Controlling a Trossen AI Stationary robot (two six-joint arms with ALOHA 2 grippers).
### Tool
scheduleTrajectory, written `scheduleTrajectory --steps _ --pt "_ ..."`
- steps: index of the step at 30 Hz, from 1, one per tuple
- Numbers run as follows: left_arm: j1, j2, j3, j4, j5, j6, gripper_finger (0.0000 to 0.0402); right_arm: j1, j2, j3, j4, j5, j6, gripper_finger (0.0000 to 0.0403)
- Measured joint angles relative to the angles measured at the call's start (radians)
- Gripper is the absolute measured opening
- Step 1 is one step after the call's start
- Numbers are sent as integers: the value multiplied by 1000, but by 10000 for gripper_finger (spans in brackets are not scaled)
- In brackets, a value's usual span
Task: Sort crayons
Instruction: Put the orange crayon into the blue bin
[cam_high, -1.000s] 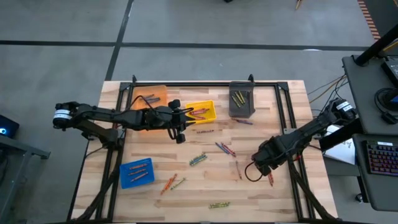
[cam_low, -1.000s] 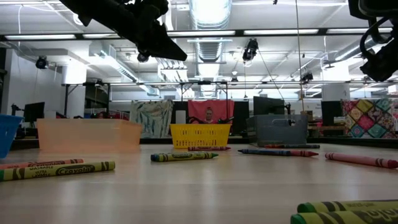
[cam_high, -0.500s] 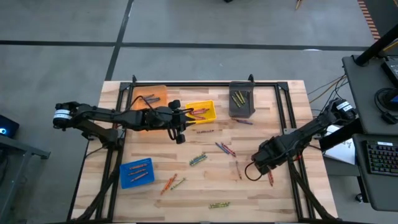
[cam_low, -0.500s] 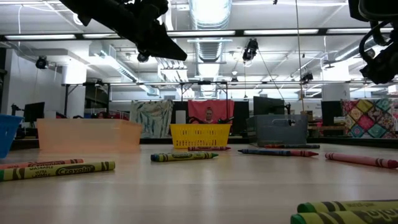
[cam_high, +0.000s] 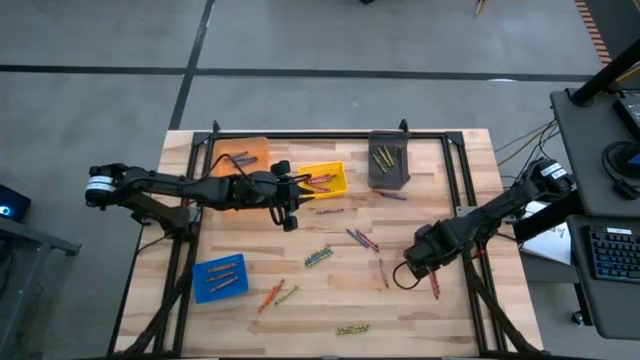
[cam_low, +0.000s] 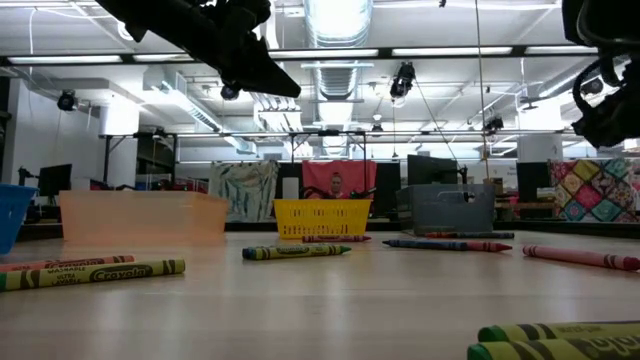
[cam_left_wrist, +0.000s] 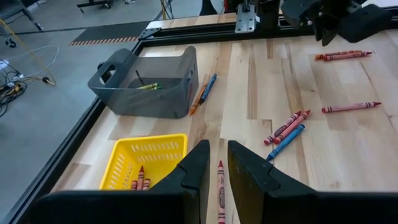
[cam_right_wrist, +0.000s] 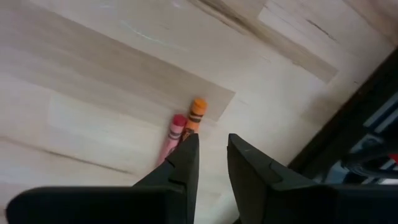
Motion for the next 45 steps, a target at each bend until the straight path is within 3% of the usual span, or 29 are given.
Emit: scheduleTrajectory --steps 12,17,26,45 --pt "0 0 0 1 0 0 40 0 0 -63 93 -4 -25 69" --pt "0 0 0 3 0 0 40 -2 0 -63 94 49 28 52" --pt "0 0 0 9 0 0 40 -2 0 -72 98 21 39 108" --pt "0 0 0 9 0 -1 40 -2 0 -148 214 28 48 113"
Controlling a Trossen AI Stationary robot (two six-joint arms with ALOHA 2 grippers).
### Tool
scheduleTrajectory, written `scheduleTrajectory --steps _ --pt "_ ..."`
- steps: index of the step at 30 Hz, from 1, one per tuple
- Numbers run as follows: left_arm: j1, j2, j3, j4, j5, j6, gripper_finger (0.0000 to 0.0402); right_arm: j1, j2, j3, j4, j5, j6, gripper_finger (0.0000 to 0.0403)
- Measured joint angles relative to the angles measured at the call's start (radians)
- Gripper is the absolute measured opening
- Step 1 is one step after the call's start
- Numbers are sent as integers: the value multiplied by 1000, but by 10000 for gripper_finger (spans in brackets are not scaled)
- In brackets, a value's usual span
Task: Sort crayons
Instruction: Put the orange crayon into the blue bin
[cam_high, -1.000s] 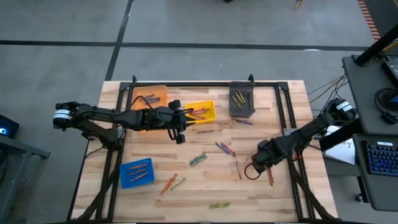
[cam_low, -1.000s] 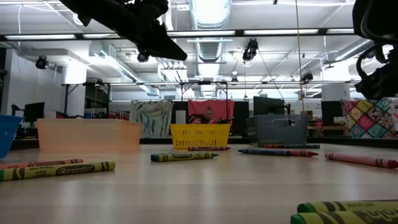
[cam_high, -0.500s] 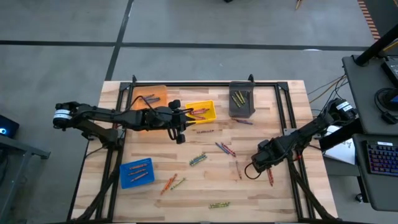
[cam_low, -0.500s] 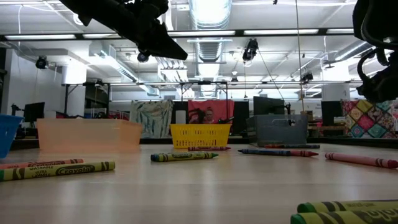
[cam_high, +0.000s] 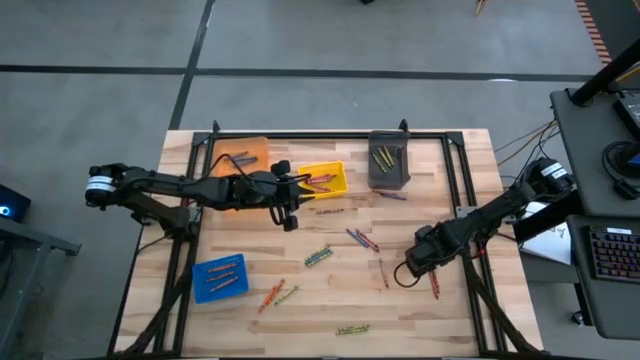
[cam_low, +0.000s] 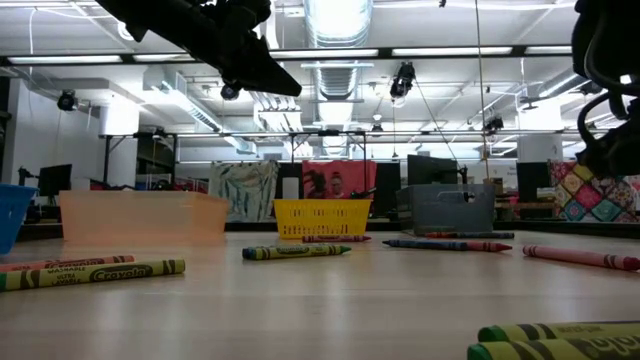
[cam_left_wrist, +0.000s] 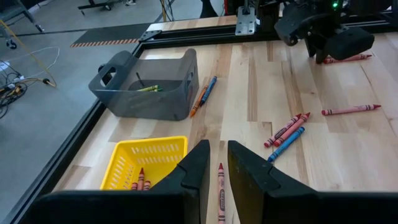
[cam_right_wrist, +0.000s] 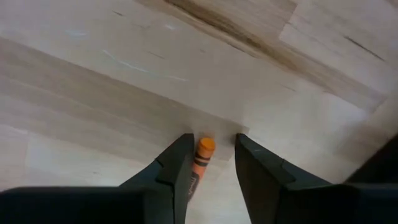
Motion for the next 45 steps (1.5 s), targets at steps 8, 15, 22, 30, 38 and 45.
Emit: scheduleTrajectory --steps 8,15,22,30,38,45 --pt "0 0 0 0 0 0 40 0 -2 -16 23 0 1 100" --pt "0 0 0 13 0 0 40 0 -1 -17 29 12 0 46" --pt "0 0 0 16 0 0 40 0 -3 -18 24 23 -10 11" --pt "-33 0 0 37 8 -7 40 -18 -70 53 -134 141 -55 8" --pt "-50 3 -28 165 142 -13 40 -65 -185 160 -123 464 -206 8" --pt "-50 46 -81 410 305 -119 41 -102 -251 168 285 771 -608 8"
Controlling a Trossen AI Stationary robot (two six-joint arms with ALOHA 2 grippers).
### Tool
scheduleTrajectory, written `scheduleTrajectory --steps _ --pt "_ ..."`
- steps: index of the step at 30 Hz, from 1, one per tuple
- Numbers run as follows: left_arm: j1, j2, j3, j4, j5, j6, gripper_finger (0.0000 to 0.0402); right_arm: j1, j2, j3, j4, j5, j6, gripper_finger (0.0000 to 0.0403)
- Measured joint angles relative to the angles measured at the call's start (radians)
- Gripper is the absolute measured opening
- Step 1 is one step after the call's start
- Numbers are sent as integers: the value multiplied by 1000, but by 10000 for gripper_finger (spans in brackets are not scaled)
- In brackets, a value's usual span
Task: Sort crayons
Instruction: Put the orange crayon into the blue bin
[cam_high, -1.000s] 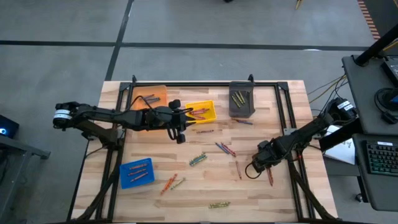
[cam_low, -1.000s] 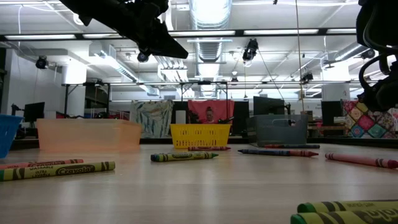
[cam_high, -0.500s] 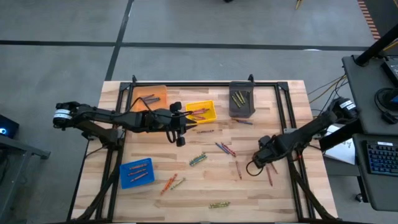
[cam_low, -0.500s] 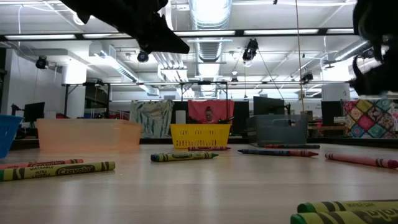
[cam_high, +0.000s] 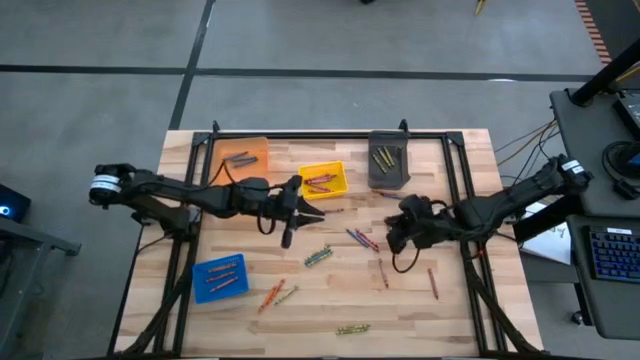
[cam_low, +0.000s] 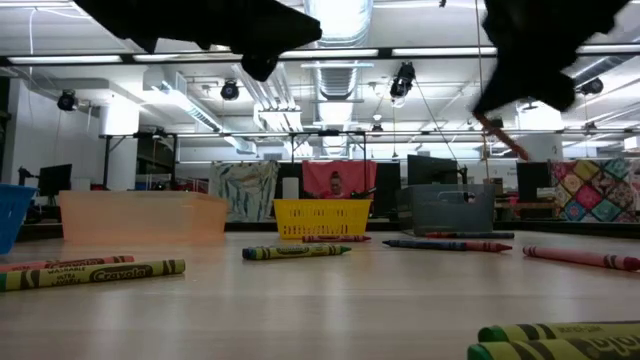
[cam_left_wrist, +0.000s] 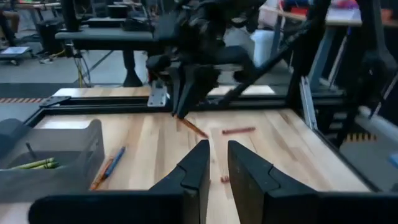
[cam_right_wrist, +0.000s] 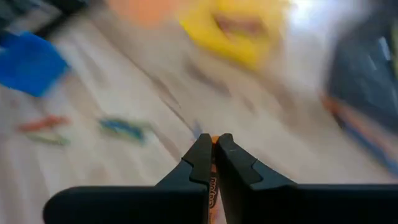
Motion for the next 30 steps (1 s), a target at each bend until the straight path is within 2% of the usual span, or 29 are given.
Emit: scheduleTrajectory --steps 2,6,11,14,18,25,30 --pt "1 25 -2 27 8 -24 48 -12 1 -6 162 33 -175 8" --pt "0 95 -3 120 47 -92 77 -35 27 -7 477 31 -476 8" --pt "0 195 1 280 104 -166 132 -67 69 -7 741 -89 -704 9" --pt "0 252 2 391 104 -204 161 -83 98 -7 824 -149 -766 9" --pt "1 307 2 501 106 -223 183 -100 116 0 843 -197 -789 9" --pt "2 368 9 604 92 -232 182 -101 124 8 862 -200 -832 9" --pt "2 426 65 638 92 -232 173 -105 124 8 881 -199 -851 9"
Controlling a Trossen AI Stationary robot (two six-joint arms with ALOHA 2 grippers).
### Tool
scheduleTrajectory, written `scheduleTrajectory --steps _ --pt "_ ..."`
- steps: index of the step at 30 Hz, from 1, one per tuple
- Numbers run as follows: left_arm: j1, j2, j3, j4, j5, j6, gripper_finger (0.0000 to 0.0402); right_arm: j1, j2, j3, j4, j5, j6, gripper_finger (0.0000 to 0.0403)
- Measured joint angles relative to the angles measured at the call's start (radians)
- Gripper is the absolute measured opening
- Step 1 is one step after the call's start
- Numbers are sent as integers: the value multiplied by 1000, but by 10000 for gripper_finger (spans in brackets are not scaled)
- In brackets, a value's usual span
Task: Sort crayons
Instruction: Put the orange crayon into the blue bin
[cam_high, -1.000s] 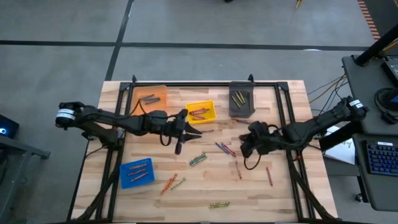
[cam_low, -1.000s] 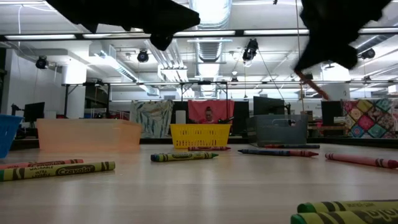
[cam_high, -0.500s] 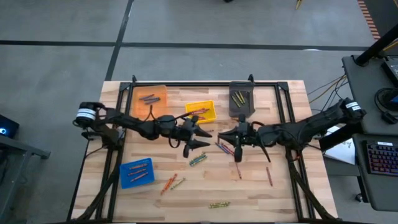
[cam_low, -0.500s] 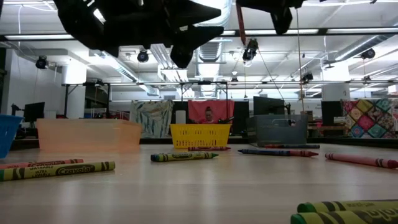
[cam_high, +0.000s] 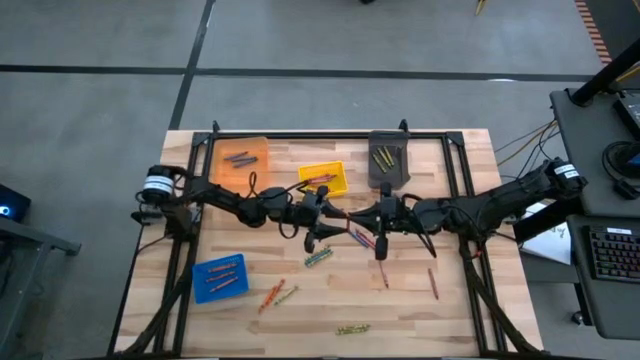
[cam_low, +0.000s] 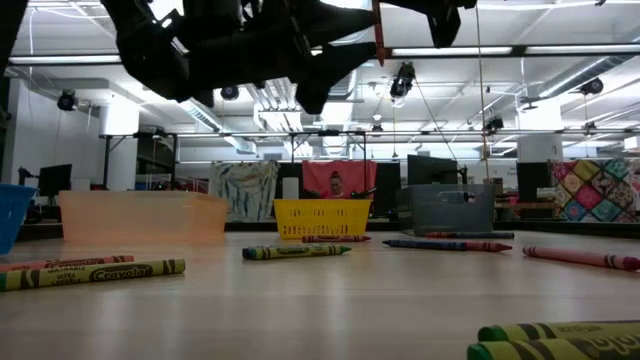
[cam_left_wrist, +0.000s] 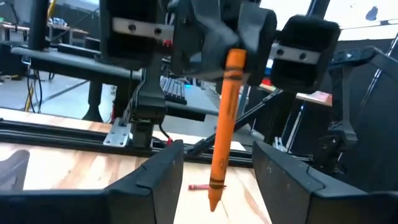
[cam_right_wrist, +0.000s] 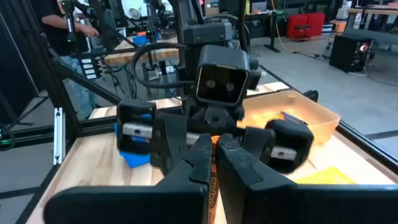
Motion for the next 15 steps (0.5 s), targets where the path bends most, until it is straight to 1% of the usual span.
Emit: scheduleTrajectory --steps 4,8,11,15 --pt "0 26 38 3 57 9 164 -1 0 0 -6 0 -3 9" --pt "0 27 45 8 62 11 145 -1 0 0 -8 0 -19 9" --pt "0 27 45 -1 58 10 110 -1 0 0 -8 0 -35 9" --pt "2 28 45 -22 48 -1 38 -1 0 0 -8 0 -41 9"
